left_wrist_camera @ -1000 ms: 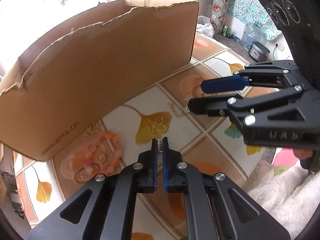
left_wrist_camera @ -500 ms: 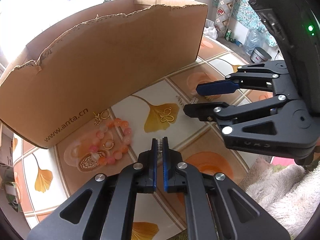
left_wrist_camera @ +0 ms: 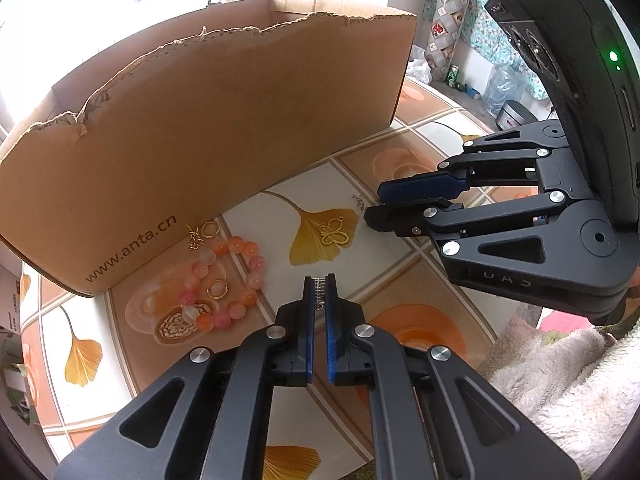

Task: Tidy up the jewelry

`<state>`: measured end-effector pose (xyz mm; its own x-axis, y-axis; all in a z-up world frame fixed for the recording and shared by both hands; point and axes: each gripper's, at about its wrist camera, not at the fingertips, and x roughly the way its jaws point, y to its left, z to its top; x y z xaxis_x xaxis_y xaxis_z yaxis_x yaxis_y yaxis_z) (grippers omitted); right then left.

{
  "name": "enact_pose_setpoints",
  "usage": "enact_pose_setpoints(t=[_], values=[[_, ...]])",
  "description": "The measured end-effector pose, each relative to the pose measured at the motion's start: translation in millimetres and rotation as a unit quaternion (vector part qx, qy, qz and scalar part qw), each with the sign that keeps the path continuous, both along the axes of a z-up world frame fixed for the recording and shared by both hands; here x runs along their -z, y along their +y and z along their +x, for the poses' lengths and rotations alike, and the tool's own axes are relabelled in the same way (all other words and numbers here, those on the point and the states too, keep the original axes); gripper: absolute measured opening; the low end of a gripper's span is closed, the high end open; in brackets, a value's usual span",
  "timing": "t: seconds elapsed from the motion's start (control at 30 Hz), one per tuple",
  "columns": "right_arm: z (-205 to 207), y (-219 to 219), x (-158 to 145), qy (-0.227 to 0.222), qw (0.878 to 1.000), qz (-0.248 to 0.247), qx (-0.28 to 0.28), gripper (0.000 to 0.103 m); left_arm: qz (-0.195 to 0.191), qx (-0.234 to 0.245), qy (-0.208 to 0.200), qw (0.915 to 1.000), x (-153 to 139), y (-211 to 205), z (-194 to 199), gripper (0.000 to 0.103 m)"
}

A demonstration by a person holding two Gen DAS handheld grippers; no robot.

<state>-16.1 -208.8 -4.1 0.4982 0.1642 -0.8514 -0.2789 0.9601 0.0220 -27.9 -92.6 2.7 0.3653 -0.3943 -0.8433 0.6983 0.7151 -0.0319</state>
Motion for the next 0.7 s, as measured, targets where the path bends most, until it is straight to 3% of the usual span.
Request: enact_pose_setpoints(t=[0.17, 0.27, 0.6, 0.63, 0.7], values=[[-1, -3, -1, 0.001, 1.000, 0.005, 0.001, 0.016, -0.004, 0.000, -0.003, 1.0000, 0, 2, -1, 0.005], [-4, -7, -6, 0.000, 1.000, 0.011, 0.001, 0.000, -0.008, -0.001, -0.003, 1.0000, -1, 4, -1, 0.005], [-8, -7, -15, -0.018, 1.000, 0.017, 0.000, 0.000, -0.012, -0.005, -0.009, 0.9999, -3, 7, -3, 0.005], [-7, -6, -16, -0.019, 1.000, 0.020, -0.003, 0.002, -0.013, -0.006, -0.009, 0.9999, -3, 7, -3, 0.005], [-4, -3, -16, -0.017, 1.000, 0.014, -0.013, 0.018, -0.013, -0.007, -0.009, 0.9999, -3, 7, -4, 0.005]])
